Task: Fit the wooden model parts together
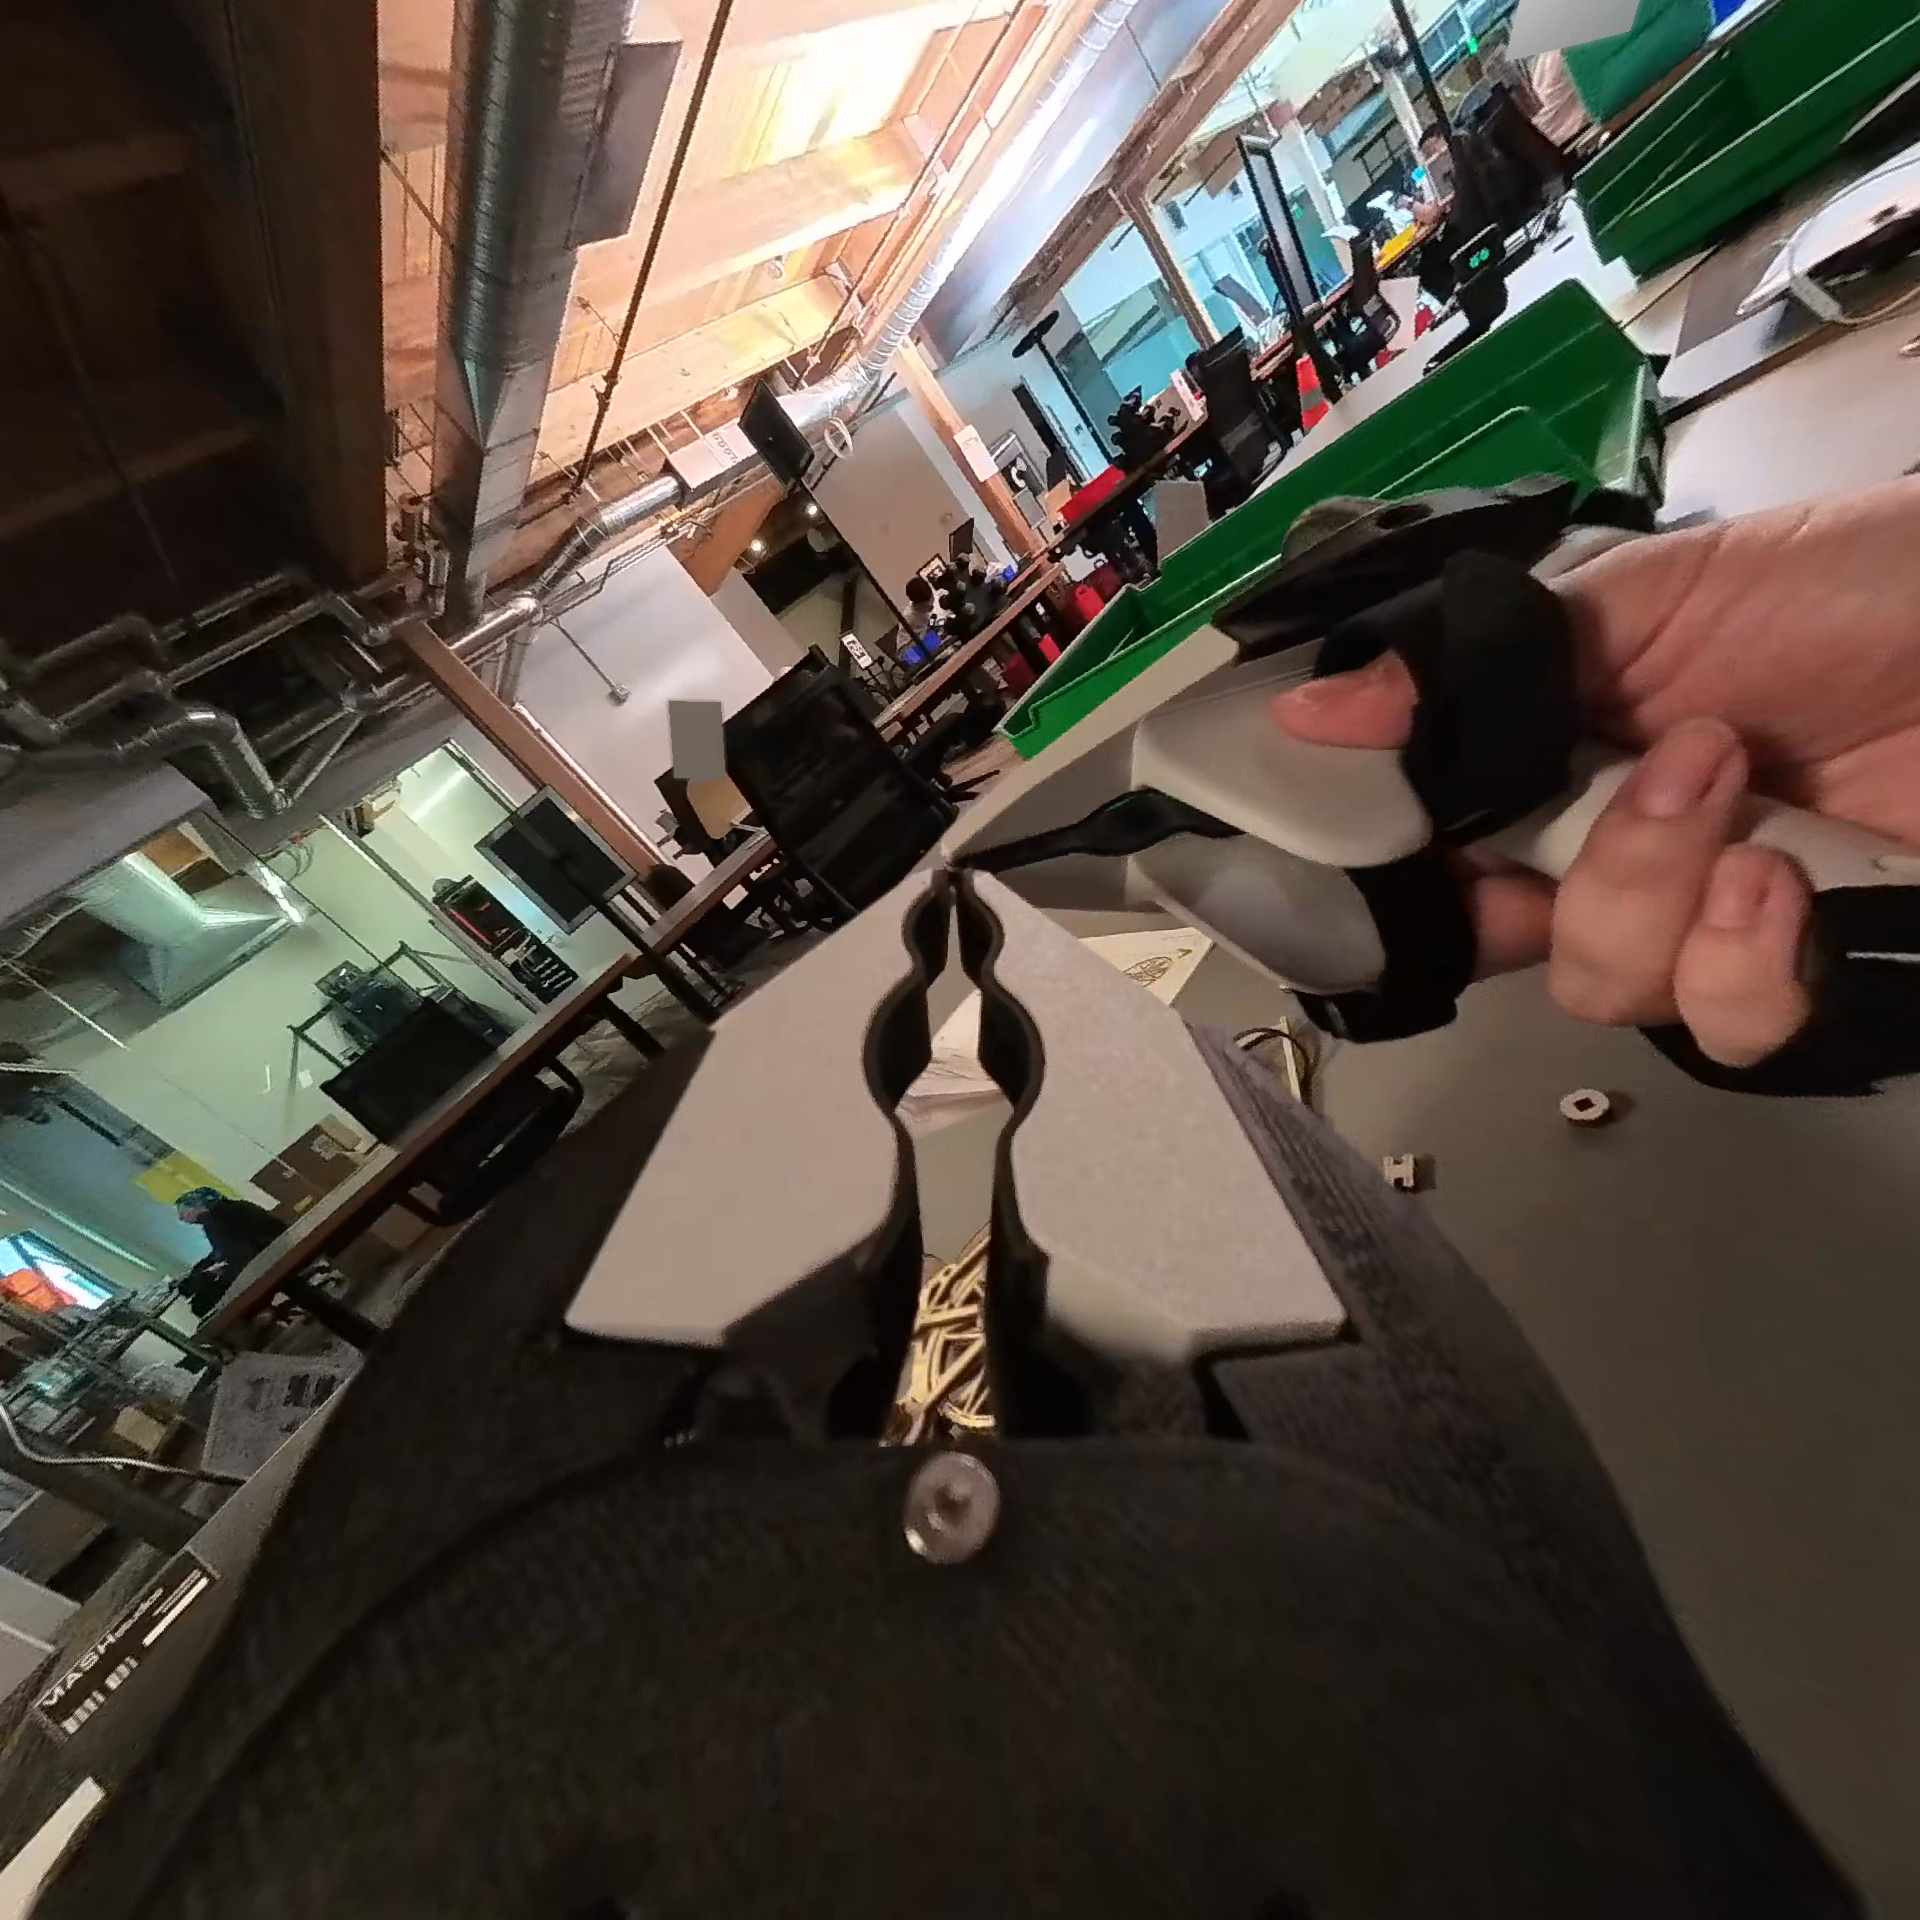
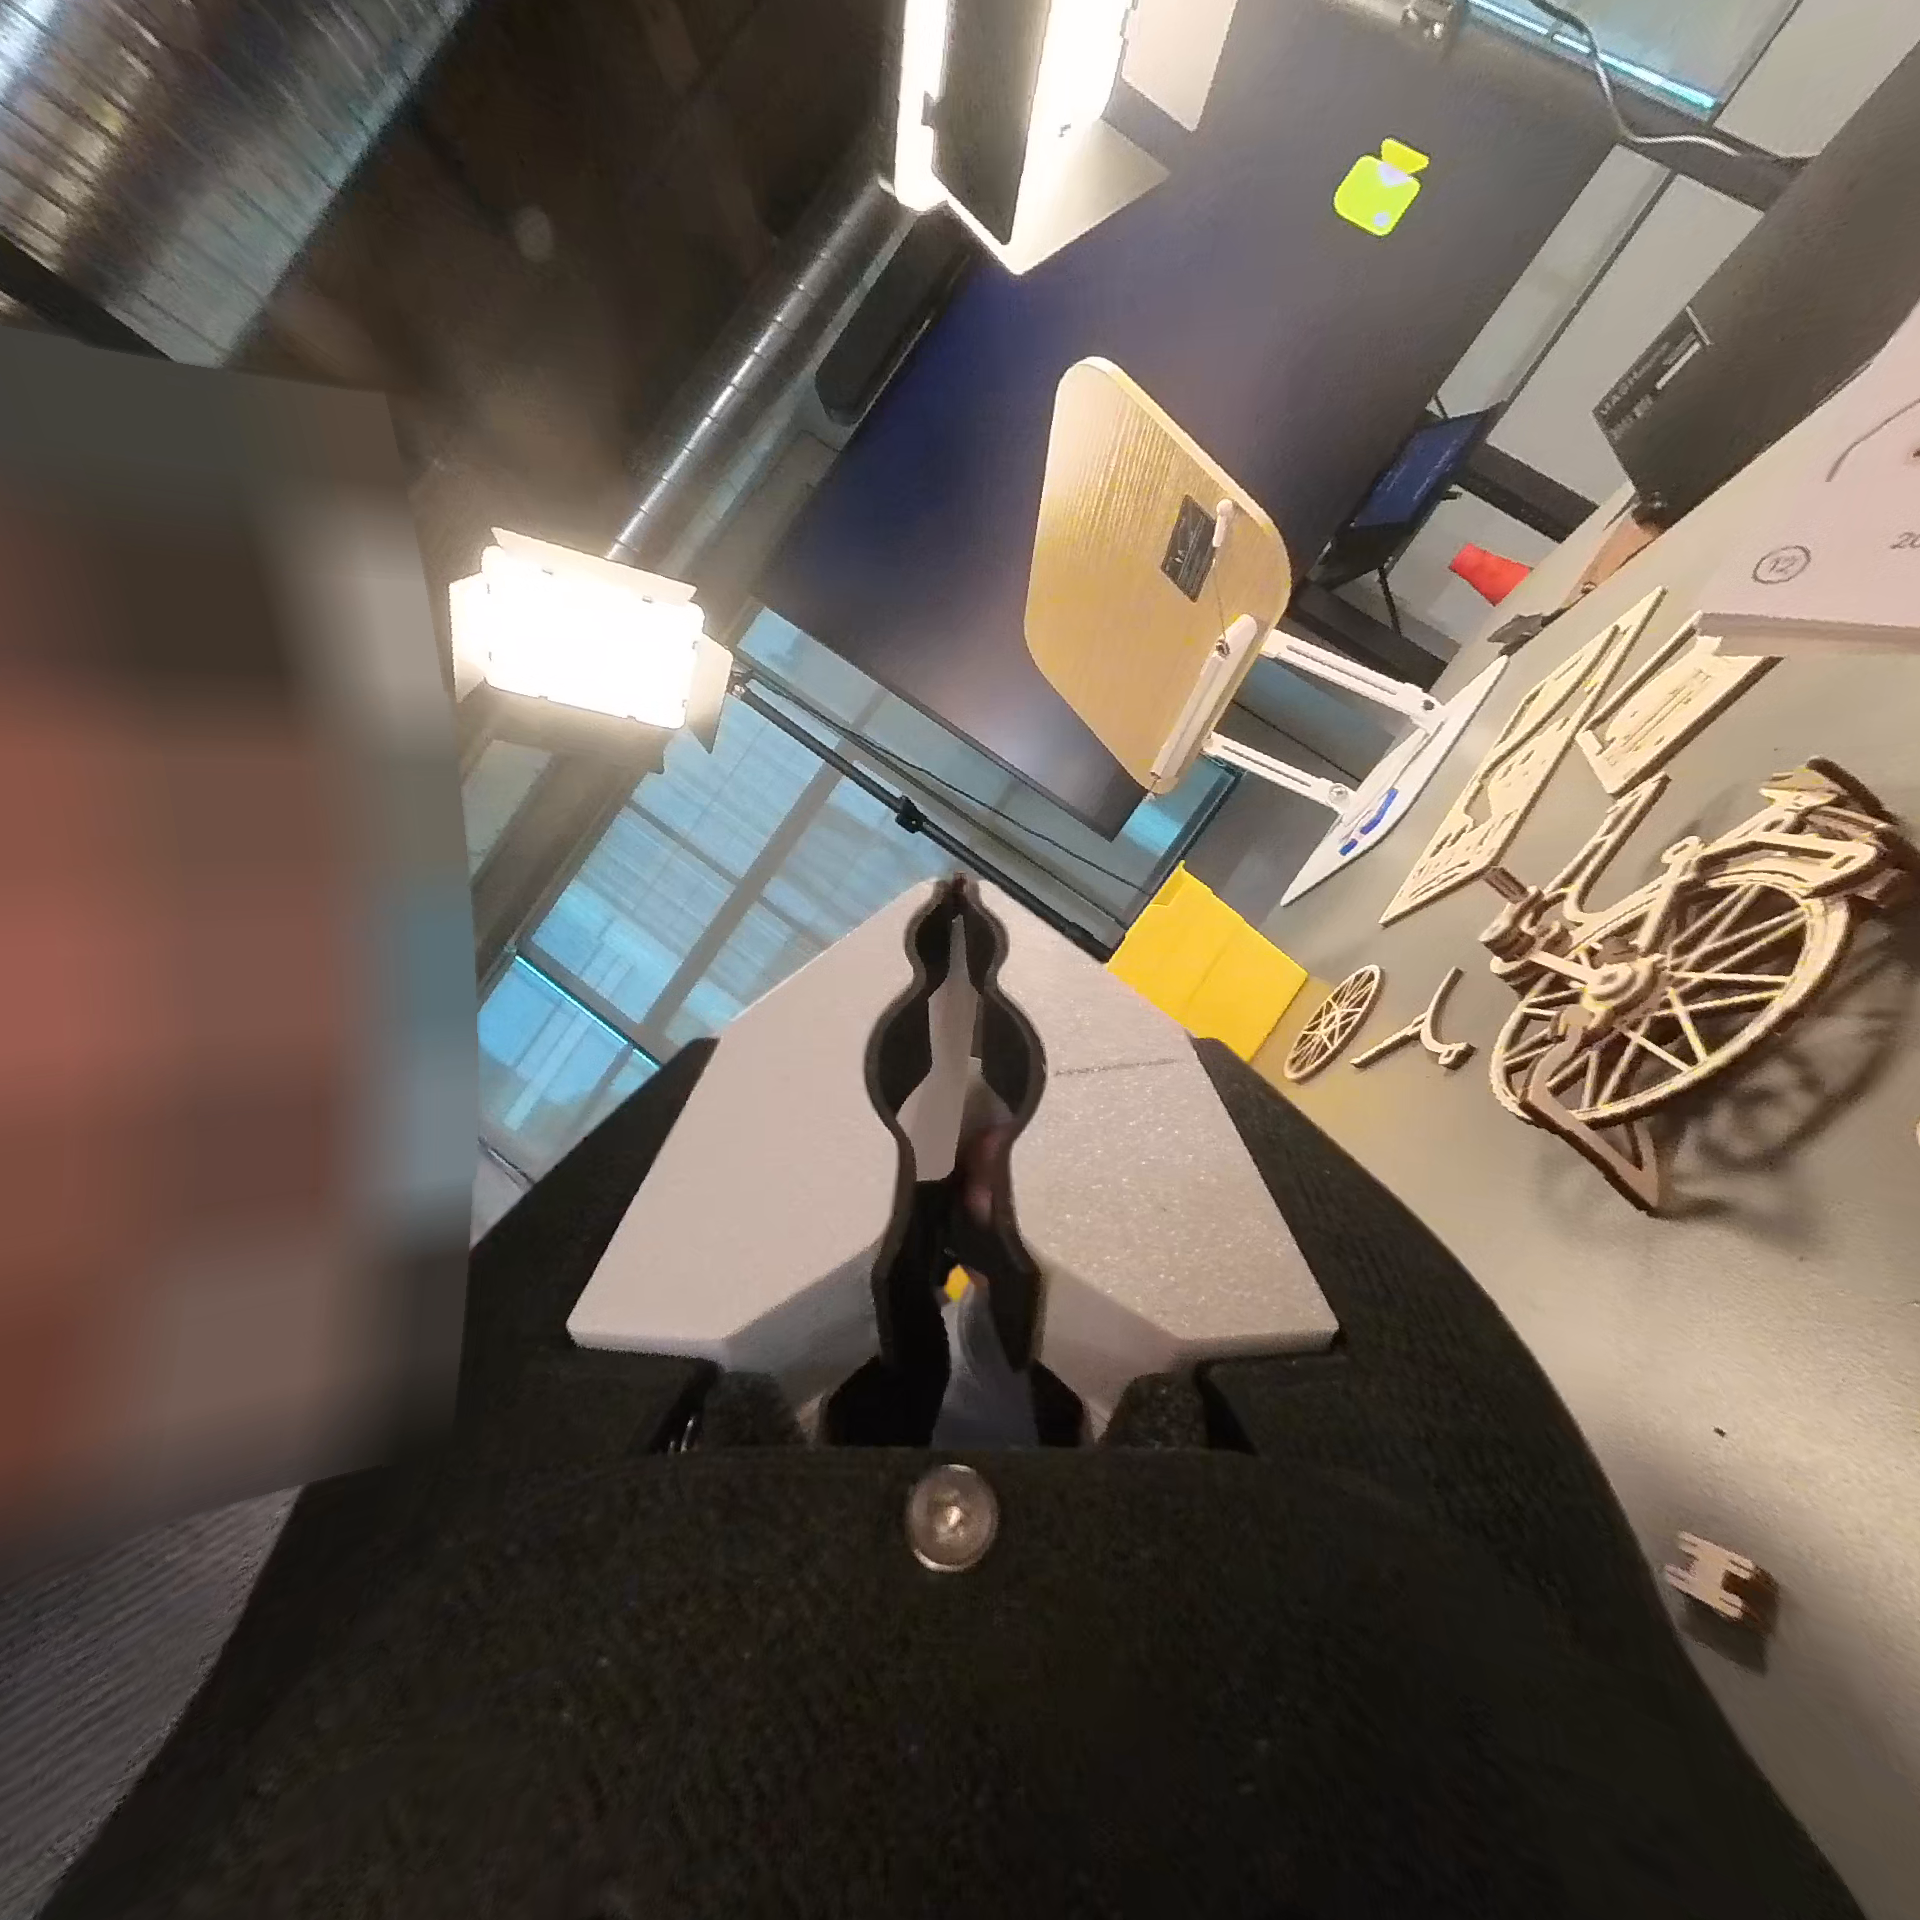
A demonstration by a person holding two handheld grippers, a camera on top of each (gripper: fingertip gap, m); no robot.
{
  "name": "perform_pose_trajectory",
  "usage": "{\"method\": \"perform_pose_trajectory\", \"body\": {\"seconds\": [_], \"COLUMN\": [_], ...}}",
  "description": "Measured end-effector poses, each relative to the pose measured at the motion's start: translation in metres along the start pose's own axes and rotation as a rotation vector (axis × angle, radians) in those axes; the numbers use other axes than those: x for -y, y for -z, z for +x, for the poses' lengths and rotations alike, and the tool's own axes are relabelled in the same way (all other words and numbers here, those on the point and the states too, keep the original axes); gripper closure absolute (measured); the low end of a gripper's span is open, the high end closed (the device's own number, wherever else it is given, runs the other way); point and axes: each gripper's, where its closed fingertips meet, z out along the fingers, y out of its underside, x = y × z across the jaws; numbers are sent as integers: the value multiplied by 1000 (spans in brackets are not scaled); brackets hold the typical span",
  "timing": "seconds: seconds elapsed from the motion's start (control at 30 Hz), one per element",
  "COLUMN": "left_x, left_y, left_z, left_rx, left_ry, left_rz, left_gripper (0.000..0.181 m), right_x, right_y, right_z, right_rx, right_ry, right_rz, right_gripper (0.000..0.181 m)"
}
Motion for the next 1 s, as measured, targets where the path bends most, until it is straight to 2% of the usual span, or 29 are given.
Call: {"method": "perform_pose_trajectory", "body": {"seconds": [0.2, 0.47, 0.87, 0.93, 1.0], "left_x": [1, 0, -1, -1, -3], "left_y": [0, 0, -1, -2, -2], "left_z": [-3, 1, 7, 11, 20], "left_rx": [5, -28, -59, -94, -194], "left_ry": [21, 54, 55, 99, 188], "left_rz": [10, 17, 16, 19, 8], "left_gripper": [181, 181, 181, 181, 181], "right_x": [7, 4, 2, 2, 0], "right_y": [5, 3, 5, 7, 15], "right_z": [4, -2, 1, 2, 5], "right_rx": [-17, 32, 15, -5, -34], "right_ry": [23, 6, 10, 50, 113], "right_rz": [16, -23, -56, -76, -135], "right_gripper": [180, 178, 181, 181, 181]}}
